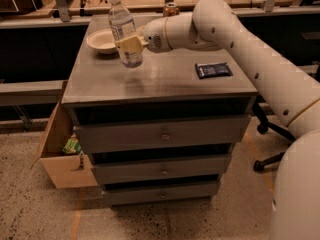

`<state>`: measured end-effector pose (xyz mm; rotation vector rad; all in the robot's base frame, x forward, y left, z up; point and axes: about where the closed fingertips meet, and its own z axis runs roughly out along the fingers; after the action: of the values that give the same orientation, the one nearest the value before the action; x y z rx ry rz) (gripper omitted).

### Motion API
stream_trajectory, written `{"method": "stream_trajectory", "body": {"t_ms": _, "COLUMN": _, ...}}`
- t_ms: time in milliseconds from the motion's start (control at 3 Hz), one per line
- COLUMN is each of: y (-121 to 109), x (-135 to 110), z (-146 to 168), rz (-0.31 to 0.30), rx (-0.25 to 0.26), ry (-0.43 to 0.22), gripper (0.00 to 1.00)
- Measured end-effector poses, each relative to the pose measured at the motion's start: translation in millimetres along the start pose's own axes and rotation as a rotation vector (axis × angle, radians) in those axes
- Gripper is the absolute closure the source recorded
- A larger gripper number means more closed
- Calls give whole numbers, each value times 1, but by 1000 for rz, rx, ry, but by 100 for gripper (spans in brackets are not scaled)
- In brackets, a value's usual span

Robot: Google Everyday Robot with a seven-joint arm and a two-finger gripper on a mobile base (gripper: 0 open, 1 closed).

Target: Place blue plastic bottle upright

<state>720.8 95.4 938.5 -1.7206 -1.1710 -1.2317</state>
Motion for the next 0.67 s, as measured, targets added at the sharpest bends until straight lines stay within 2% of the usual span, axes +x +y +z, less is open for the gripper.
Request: {"method": "stream_trajectory", "body": {"t_ms": 667, "y": 14, "x": -20, "z": -6, "rz": 2, "rx": -47, "ry": 41, "gripper": 100}}
